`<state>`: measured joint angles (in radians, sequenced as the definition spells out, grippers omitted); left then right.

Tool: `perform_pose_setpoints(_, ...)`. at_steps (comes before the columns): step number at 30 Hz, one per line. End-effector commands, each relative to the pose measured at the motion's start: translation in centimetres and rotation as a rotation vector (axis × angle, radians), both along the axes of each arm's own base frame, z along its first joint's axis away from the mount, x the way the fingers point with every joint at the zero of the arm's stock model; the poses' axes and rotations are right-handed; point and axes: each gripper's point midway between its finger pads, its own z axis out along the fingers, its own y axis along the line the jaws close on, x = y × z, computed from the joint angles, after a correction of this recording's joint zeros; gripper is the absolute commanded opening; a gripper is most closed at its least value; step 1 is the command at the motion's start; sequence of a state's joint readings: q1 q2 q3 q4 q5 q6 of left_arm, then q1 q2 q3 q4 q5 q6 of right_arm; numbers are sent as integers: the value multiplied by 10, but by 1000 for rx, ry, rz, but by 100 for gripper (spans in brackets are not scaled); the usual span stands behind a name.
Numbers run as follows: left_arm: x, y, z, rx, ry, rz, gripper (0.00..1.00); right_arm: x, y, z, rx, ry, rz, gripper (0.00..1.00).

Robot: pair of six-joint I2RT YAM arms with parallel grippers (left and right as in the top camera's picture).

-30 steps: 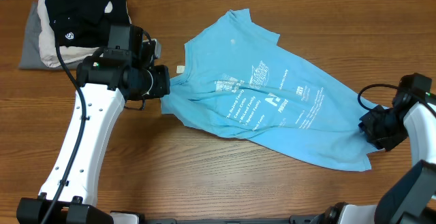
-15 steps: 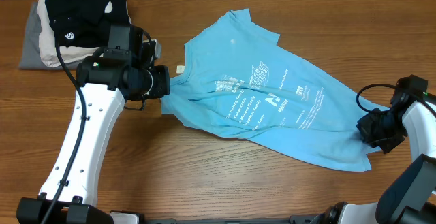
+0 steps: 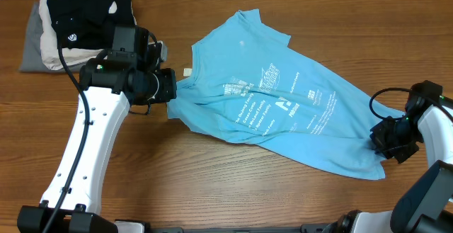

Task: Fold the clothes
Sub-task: 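Hold the T-shirt with both grippers, pulling the right corner slightly down-right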

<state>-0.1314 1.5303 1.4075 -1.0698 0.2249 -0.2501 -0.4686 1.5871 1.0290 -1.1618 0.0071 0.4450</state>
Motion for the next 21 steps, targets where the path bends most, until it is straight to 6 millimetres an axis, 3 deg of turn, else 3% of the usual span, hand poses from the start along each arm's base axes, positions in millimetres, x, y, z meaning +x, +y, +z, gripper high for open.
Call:
perform_pose_setpoints(1,3,-4,7,3,-27,-36,4,0,0,0,-6,4,-2,15)
perform_pose_setpoints(3,3,-4,7,3,-27,-37,4,0,0,0,-6,4,-2,14)
perform_pose_setpoints(5,3,-4,7,3,-27,-36,4,0,0,0,-6,4,-2,4)
perform_pose_setpoints(10,4,-4,7,3,-27,-36,4,1,-1,3,-8,1,-2,4)
perform_pose_setpoints(15,4,-4,7,1,-29,-37,4,7,-4,21,-10,-2,-2,4)
perform_pose_setpoints(18,3,-5,8,-5,-31,-40,4,4,-5,29,-11,18,-1,17)
perform_pose_setpoints(21,3,-5,9,-5,-31,-40,4,1,-3,31,-7,28,-1,21)
